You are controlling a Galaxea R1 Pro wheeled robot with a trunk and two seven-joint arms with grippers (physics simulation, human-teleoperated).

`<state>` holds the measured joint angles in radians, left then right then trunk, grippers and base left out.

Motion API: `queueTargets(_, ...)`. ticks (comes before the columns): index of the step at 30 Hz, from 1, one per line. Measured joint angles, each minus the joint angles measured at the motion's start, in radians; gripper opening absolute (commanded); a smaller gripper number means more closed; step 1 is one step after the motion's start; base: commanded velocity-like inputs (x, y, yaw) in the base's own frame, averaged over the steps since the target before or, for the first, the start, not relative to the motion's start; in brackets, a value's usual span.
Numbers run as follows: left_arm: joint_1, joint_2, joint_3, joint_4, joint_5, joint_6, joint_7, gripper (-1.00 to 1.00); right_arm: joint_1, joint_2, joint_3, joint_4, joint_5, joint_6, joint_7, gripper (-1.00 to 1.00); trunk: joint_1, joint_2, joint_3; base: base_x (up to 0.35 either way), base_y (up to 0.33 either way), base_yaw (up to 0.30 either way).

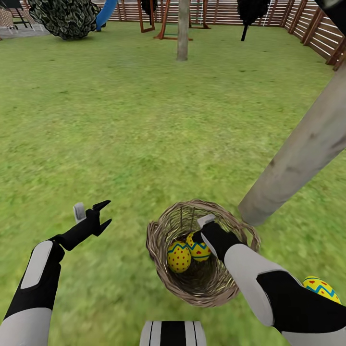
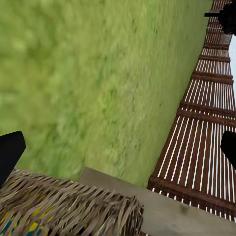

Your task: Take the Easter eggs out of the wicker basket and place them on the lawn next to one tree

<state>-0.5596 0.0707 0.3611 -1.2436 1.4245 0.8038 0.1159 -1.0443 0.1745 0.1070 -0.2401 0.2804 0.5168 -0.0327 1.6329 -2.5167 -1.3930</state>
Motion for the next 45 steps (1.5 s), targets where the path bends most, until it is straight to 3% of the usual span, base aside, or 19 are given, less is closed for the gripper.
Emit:
queueTargets(8, 0.000, 0.000, 0.000, 0.003, -0.001, 0.000, 0.000, 1.00, -0.001, 0.000, 0.020, -0.003, 0.020, 0.035, 0.011, 1.00, 0.001, 0.000, -0.004, 0.000, 0.000, 0.000)
queueTargets(12, 0.000, 0.000, -0.001, 0.004, 0.001, 0.000, 0.000, 1.00, -0.002, 0.000, 0.024, -0.002, 0.010, 0.034, 0.088, 1.00, 0.001, 0.000, -0.008, 0.000, 0.000, 0.000)
queueTargets(17, 0.000, 0.000, -0.001, 0.003, 0.000, 0.000, 0.000, 1.00, -0.001, 0.000, 0.024, -0.002, 0.010, 0.030, 0.105, 1.00, 0.001, -0.001, -0.011, 0.000, 0.000, 0.000)
queueTargets(31, 0.000, 0.000, -0.001, 0.000, -0.001, 0.000, 0.000, 1.00, -0.001, 0.000, 0.025, -0.019, 0.014, 0.025, 0.098, 1.00, 0.008, -0.004, -0.066, 0.000, 0.000, 0.000)
queueTargets(34, 0.000, 0.000, -0.001, -0.002, -0.001, 0.000, 0.000, 1.00, -0.002, 0.000, 0.029, -0.023, 0.033, 0.025, 0.094, 1.00, 0.009, -0.005, -0.077, 0.000, 0.000, 0.000)
queueTargets(45, 0.000, -0.002, -0.002, 0.001, -0.001, 0.000, 0.001, 1.00, -0.002, 0.000, 0.024, -0.039, 0.016, 0.013, 0.069, 1.00, 0.010, -0.005, -0.085, 0.000, 0.000, 0.000)
